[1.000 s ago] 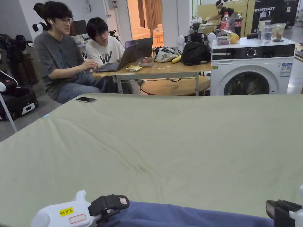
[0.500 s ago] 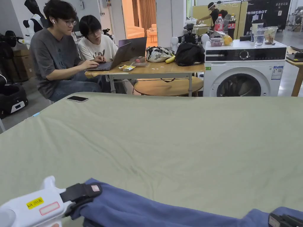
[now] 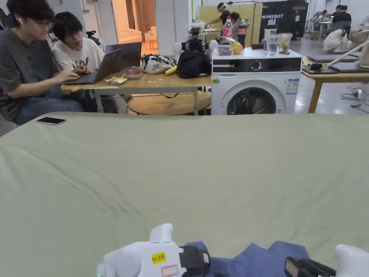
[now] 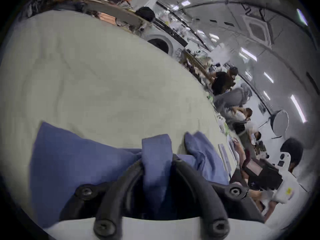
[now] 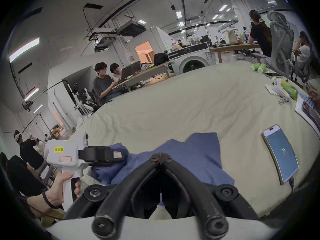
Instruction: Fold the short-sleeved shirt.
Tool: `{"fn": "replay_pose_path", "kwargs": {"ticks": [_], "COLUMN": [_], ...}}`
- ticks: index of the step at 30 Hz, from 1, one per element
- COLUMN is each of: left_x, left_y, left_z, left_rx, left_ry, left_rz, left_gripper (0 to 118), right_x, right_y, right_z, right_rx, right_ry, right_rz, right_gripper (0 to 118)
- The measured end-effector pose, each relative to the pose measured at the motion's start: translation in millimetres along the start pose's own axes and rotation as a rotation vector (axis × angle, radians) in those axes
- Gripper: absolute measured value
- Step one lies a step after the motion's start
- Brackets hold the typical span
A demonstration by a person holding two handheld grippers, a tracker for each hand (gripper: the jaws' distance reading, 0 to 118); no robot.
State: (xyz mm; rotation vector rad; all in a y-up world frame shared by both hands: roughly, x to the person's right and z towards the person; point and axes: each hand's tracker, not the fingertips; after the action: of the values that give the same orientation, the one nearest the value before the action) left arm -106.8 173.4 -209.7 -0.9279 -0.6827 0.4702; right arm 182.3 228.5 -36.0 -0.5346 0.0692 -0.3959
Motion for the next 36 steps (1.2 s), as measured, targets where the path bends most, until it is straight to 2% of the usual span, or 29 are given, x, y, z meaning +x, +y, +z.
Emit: {"fn": "replay_pose_path", "kwargs": {"ticks": [1,2,5,6,7,8,10,13,15,16,17,20,21,22,23,24,25,29,32,33,34,35,36], "left_x": [0,-1,-7,-11,-16,-18,-28,-33,-22,-13,-10,-5,-11,-17,-25,-36,-47,-100,-124,-130,-134,-135,-130], "left_y": [3,5,12,12,11,8,-1,-20,-32,-37,-37,-22,-18,-14,-10,-2,2,10,1,-3,-8,-9,-12], "left_z": [6,13,49,58,65,67,57,15,-13,-26,-27,-7,8,26,43,63,79,119,106,93,80,73,65], "left_rx": [0.015,0.033,0.158,0.202,0.215,0.22,0.179,-0.001,-0.081,-0.093,-0.066,-0.055,-0.033,0.023,0.061,0.091,0.117,0.169,0.14,0.105,0.081,0.096,0.086], "left_ry": [-0.082,-0.14,-0.21,-0.203,-0.15,-0.108,-0.041,-0.156,-0.146,-0.073,-0.067,-0.086,-0.138,-0.176,-0.184,-0.178,-0.16,-0.081,-0.065,-0.12,-0.172,-0.216,-0.193], "left_rz": [-0.014,-0.002,0.033,0.041,0.046,0.044,0.042,0.107,0.053,0.008,-0.01,-0.001,0.009,0.027,0.043,0.062,0.085,0.218,0.328,0.373,0.398,0.407,0.447], "left_gripper": [56,73,66,47,21,1,0,0,0,0,0,0,0,12,36,74,92,94,94,92,75,35,11], "right_x": [4,8,17,18,19,20,19,20,18,17,17,17,17,18,18,18,19,16,14,14,14,14,14], "right_y": [-1,-3,-8,-10,-12,-14,-18,-22,-22,-22,-22,-20,-18,-17,-16,-15,-14,-11,-11,-12,-12,-12,-13], "right_z": [0,-1,-2,-2,-1,0,0,0,1,2,3,4,4,3,2,1,0,-6,-10,-10,-10,-9,-7], "right_rx": [-0.01,-0.016,-0.019,-0.018,-0.018,-0.019,-0.021,-0.027,-0.029,-0.029,-0.029,-0.029,-0.029,-0.033,-0.032,-0.028,-0.027,-0.034,-0.043,-0.044,-0.046,-0.047,-0.047], "right_ry": [0.002,0.0,0.008,0.018,0.024,0.027,0.028,0.038,0.036,0.034,0.03,0.02,0.019,0.021,0.02,0.018,0.025,0.051,0.061,0.067,0.068,0.066,0.058], "right_rz": [0.0,-0.004,-0.048,-0.068,-0.079,-0.082,-0.089,-0.104,-0.105,-0.101,-0.097,-0.084,-0.084,-0.084,-0.083,-0.085,-0.09,-0.089,-0.091,-0.098,-0.103,-0.103,-0.1], "right_gripper": [0,0,0,0,0,0,0,0,0,0,0,0,0,0,0,0,0,0,0,0,0,0,0]}}
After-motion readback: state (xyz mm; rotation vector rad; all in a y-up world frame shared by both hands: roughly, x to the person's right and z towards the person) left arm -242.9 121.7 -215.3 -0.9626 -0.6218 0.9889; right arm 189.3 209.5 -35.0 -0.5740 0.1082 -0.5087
